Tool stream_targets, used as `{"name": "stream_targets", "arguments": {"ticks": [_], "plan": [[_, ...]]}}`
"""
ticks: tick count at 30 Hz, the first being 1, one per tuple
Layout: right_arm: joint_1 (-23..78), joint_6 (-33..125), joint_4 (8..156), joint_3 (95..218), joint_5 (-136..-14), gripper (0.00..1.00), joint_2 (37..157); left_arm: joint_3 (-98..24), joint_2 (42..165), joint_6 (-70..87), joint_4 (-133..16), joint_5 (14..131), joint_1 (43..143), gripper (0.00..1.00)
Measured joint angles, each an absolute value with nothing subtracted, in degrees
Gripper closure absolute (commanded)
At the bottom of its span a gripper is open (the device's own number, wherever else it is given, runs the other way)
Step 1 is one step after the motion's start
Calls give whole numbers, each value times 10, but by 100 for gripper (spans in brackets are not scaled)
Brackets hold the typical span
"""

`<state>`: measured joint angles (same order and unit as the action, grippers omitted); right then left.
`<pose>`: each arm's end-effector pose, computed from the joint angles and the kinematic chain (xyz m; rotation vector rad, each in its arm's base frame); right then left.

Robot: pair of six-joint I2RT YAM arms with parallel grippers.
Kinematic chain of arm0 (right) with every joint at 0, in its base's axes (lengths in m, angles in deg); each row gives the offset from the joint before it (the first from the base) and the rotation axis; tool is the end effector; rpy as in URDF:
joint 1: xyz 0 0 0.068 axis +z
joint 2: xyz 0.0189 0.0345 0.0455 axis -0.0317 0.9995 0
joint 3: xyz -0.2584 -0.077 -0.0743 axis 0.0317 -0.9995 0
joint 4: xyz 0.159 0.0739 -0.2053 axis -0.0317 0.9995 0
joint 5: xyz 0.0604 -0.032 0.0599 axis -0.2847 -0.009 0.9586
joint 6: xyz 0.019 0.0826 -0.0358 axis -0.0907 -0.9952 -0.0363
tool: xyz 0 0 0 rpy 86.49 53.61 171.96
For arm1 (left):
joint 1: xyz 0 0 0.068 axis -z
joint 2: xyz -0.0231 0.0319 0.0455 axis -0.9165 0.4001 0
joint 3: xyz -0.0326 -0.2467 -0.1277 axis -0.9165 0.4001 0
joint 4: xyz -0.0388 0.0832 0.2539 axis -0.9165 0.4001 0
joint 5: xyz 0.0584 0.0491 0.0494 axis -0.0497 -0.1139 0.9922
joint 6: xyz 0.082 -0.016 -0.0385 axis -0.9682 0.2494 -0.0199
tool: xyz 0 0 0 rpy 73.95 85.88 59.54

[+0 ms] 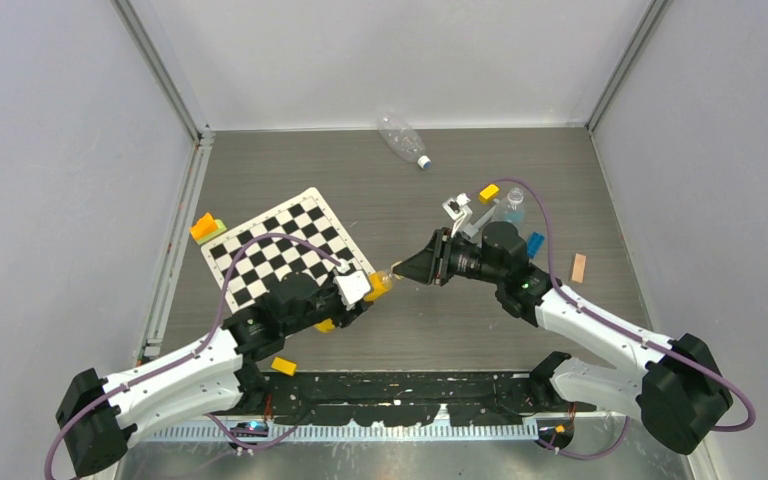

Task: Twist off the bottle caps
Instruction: Unscrew the bottle cap from the plastic bottle.

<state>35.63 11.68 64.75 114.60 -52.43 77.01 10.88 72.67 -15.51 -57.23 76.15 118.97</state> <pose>0.2008 0.2063 0.2598 -0.3703 1.9365 1.4131 0.1368 -0.1895 0.2206 1.0904 1.6081 -0.5477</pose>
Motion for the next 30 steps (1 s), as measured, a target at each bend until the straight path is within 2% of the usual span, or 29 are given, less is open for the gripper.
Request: {"name": "stream_targets", "arguments": {"ticks": [5,16,17,19,20,22,26,30], "plan": [[351,229,627,1121,-462,100,740,109,732,-155,-571,726,1190,100],[352,620,636,1099,-310,98,696,109,733,-170,-561,657,1194,100],[352,636,638,1101,-302,96,702,111,730,-171,-558,654,1194,100],[352,667,641,1109,-283,82,723,116,724,-172,-551,652,1192,100],[352,677,642,1114,-276,68,733,119,720,-172,-548,653,1191,100],[352,687,642,1118,-270,54,745,124,712,-172,-545,657,1191,100],[354,692,636,1120,-290,44,755,128,700,-170,-544,675,1190,100],[355,669,621,1120,-351,38,755,128,690,-169,-560,706,1190,100]]}}
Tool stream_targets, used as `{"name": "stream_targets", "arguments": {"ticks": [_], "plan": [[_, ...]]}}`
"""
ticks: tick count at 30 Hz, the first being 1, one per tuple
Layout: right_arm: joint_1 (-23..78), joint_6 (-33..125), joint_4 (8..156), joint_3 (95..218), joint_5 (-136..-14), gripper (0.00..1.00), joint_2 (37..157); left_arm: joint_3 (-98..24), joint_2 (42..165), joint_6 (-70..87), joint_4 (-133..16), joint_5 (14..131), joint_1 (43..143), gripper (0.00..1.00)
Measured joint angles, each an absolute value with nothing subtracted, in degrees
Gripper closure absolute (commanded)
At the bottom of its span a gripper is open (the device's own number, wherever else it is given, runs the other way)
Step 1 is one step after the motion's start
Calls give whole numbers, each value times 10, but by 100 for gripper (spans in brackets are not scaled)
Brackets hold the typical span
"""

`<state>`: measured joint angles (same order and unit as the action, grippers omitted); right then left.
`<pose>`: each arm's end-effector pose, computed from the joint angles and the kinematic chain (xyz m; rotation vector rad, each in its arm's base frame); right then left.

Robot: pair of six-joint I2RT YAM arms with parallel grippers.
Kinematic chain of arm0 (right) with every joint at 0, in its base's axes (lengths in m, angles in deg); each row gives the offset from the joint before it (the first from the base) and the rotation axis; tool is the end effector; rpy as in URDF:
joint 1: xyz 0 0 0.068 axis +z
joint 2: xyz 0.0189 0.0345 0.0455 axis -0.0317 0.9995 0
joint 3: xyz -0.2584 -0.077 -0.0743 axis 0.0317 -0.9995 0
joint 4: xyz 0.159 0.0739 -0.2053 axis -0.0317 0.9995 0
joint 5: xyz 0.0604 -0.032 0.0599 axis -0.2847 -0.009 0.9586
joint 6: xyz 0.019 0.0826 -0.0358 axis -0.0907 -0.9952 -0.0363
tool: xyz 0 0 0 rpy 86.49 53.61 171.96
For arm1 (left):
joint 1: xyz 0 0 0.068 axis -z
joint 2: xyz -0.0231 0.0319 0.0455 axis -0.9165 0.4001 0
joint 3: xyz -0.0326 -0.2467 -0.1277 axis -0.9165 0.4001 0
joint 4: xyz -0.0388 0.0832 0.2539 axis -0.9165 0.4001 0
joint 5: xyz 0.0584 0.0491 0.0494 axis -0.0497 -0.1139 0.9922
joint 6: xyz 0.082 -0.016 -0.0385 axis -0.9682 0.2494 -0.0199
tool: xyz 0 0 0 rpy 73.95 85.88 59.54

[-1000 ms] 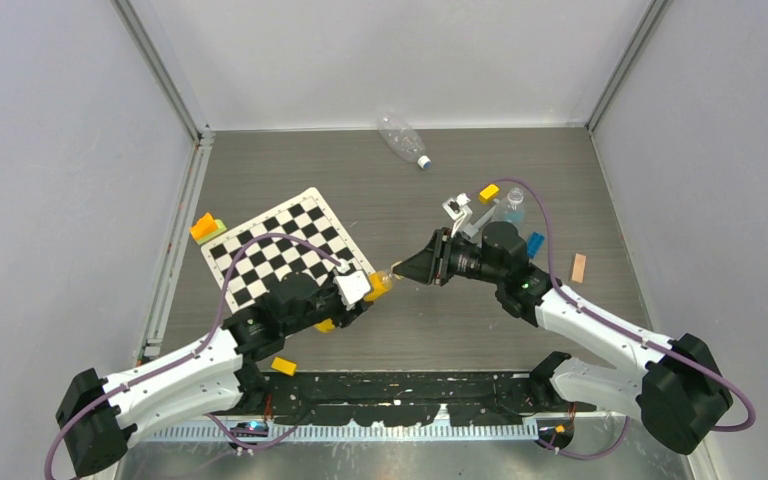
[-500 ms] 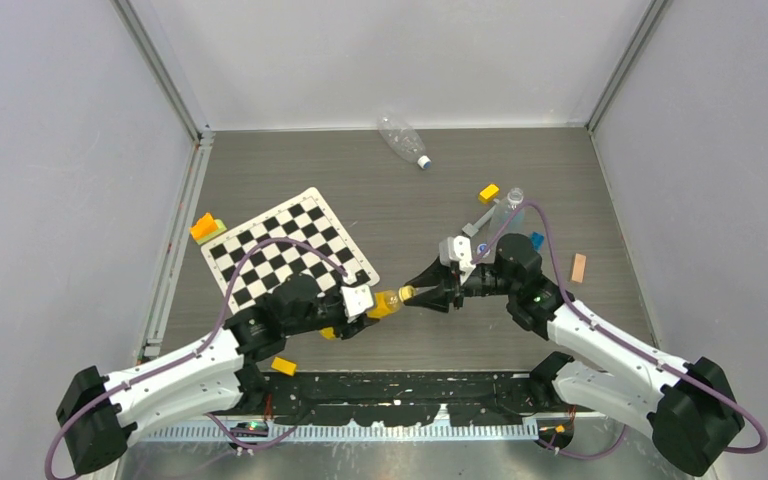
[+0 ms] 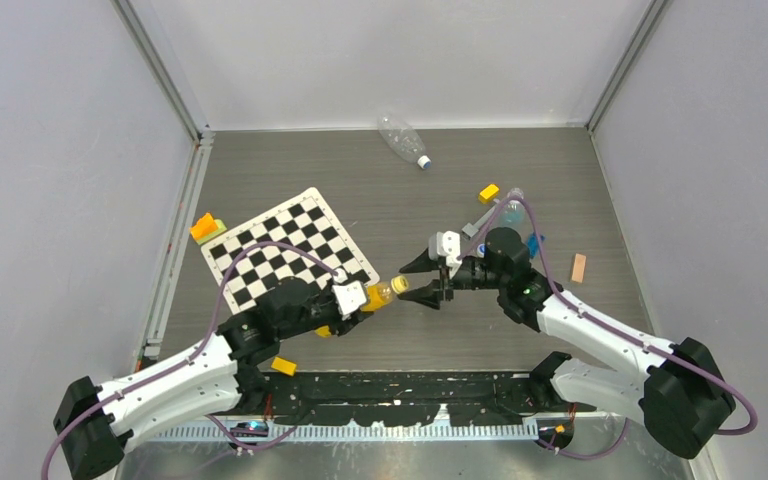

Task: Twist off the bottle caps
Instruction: Unscrew the bottle cap from the plastic bottle.

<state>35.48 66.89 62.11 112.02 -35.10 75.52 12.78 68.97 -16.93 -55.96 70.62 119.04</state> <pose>0.1720 0.2077 0.2579 -1.2894 1.2312 1.0065 0.1233 -0.1853 0.2176 1.1649 1.5520 -0.6242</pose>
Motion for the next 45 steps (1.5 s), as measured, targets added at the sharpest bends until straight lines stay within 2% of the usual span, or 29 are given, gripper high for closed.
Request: {"name": "stream_targets", "arguments": {"ticks": [6,14,24,34,45], "plan": [[356,566,580,1102,-453,36,739,128,685,-169,-576,754,1191,100],[356,409,499,1057,-527,35,718,128,684,-170,-581,796,1191,100],[355,123,522,1072,-682,36,716,131,680,-166,-608,860,1192,100],[356,-9,535,1104,-683,37,729,134,689,-163,-622,877,1192,100],[375,-24,577,1159,-640,39,795,134,718,-155,-623,878,1192,100]]}}
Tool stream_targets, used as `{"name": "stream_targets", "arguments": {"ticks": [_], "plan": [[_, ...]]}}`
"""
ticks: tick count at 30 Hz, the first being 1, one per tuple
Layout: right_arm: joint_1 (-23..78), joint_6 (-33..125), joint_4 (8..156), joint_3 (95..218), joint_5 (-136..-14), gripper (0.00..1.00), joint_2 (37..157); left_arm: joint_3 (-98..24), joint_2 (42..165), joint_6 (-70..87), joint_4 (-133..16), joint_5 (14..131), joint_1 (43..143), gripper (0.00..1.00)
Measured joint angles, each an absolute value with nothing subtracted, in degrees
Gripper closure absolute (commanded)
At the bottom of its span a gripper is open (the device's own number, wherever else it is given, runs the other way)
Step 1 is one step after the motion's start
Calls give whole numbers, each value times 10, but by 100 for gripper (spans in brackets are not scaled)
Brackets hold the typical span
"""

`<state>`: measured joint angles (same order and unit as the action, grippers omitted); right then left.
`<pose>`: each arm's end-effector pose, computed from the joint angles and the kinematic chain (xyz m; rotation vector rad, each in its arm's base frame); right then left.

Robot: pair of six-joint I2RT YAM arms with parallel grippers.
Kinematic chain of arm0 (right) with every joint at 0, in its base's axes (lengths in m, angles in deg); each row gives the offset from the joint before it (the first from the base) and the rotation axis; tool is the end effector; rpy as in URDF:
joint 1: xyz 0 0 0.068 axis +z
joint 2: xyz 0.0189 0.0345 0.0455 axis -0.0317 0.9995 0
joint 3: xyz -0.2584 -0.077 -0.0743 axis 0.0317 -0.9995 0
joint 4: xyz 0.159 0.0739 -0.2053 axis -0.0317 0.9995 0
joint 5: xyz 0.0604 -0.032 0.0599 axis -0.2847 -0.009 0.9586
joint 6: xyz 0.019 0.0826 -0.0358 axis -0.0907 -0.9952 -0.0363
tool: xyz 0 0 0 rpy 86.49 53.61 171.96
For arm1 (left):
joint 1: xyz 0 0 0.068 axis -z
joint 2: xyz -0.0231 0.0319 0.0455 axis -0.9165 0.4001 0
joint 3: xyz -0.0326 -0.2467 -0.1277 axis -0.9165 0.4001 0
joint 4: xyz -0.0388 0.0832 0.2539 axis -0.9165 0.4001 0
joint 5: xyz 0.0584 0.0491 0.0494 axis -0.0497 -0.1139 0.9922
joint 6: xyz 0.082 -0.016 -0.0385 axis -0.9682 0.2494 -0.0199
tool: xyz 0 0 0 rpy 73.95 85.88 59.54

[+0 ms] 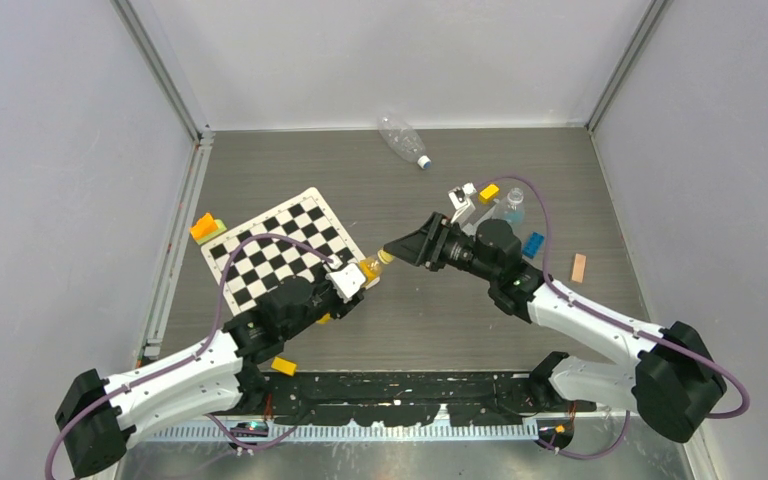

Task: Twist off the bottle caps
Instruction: Unscrew the bottle cap from the plastic bottle.

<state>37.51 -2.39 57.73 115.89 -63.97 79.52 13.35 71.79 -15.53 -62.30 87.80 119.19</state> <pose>0.2174 0.2124 0.2739 -0.0230 1.8887 1.4693 0.1486 -0.1788 0.2196 0.9285 1.6112 -0.3785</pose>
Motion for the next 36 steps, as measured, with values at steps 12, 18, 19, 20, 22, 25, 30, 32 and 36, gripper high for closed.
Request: {"name": "stream_targets", "arguments": {"ticks": [12,18,19,20,22,25,30,32,36], "plan": [[383,2,603,1182,-622,89,842,135,719,-154,-618,878,1192,100],[383,47,587,1176,-593,100,835,136,709,-145,-613,853,1190,100],[382,65,578,1169,-579,100,827,136,704,-142,-610,840,1189,100],[381,81,569,1161,-568,99,819,137,701,-140,-609,829,1188,100],[380,136,539,1133,-533,100,793,138,693,-140,-604,795,1188,100],[377,237,498,1088,-460,100,748,140,691,-141,-597,728,1189,100],[379,423,492,1044,-362,99,672,141,691,-146,-592,631,1192,100],[381,485,513,1045,-337,93,653,141,691,-151,-595,607,1192,100],[383,561,562,1061,-311,54,644,143,690,-157,-596,582,1192,100]]}}
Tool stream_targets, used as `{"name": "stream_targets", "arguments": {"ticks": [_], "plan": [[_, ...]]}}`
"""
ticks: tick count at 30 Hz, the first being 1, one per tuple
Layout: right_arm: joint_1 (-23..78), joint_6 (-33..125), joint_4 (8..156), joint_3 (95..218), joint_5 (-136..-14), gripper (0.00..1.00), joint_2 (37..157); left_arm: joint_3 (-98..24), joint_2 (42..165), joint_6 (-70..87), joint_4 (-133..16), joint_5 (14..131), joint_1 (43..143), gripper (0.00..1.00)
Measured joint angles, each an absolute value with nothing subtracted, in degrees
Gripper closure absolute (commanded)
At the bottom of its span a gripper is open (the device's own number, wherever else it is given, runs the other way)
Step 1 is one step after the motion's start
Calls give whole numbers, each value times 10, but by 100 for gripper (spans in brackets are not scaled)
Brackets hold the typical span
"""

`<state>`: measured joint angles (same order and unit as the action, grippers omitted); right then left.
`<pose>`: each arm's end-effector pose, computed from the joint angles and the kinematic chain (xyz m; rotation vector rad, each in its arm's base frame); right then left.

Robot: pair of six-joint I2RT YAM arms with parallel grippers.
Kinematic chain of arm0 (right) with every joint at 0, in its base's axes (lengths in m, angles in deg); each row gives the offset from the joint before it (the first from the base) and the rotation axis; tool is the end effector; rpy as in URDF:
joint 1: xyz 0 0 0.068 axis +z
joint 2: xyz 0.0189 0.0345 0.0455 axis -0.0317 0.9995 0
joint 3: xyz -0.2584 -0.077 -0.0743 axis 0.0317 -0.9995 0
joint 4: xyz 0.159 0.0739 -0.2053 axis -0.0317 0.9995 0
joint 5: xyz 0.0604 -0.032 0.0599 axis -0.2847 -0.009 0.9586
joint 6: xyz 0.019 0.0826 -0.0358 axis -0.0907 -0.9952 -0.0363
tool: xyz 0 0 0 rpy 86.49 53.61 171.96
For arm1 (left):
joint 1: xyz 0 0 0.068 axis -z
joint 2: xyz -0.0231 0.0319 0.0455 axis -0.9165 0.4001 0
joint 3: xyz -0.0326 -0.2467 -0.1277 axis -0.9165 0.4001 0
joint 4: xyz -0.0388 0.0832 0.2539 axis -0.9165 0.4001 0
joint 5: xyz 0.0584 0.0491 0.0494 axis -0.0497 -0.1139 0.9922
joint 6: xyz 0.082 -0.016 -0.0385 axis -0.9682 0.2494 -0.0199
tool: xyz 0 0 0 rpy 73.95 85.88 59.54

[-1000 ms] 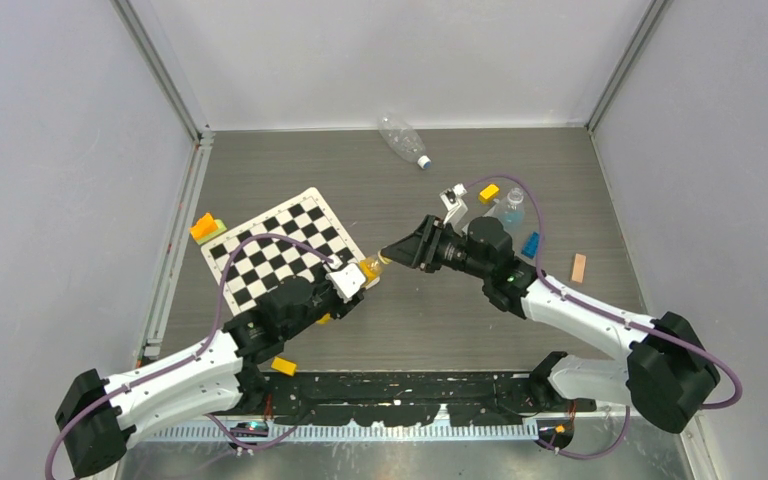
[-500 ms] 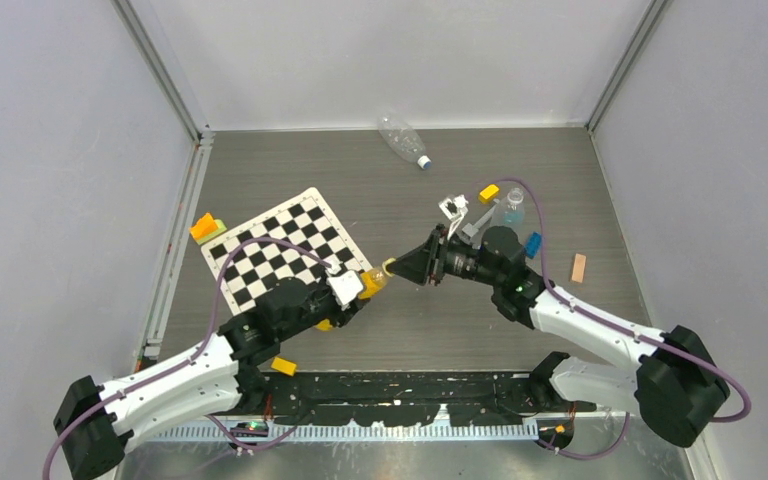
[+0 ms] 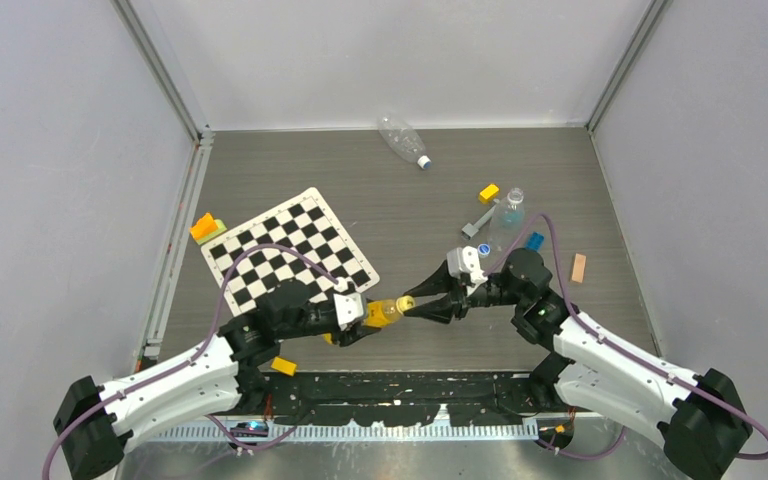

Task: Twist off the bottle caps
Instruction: Unscrew the bottle cap from the plastic bottle.

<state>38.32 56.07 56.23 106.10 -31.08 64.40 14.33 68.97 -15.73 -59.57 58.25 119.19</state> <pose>0.1283 0.1930 0.2750 -1.2527 1.1153 1.1786 0.1069 -0.1929 0.2173 1.2670 1.4493 -0.8435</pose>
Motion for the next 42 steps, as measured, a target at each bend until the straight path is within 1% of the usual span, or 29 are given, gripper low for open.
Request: {"name": "stream_targets", "arguments": {"ticks": [1,2,5,10,13,16,21,29,35,42], "plan": [[383,565,565,1064,-311,49,648,144,688,-157,-596,582,1192,100],[383,566,565,1066,-317,47,654,146,687,-156,-597,583,1191,100],[386,544,561,1066,-348,37,671,147,683,-155,-597,593,1191,100],[388,484,559,1065,-442,34,675,147,684,-154,-602,638,1188,100],[390,441,569,1062,-499,30,666,147,686,-154,-610,673,1188,100],[388,402,566,1051,-539,30,651,147,690,-155,-612,708,1189,100],[387,294,561,1030,-610,33,644,147,691,-154,-630,772,1189,100],[386,162,574,1059,-694,33,655,147,717,-155,-639,828,1190,100],[386,87,577,1089,-720,32,675,146,736,-156,-639,847,1190,100],[386,51,609,1136,-718,33,735,146,754,-156,-639,853,1194,100]]}}
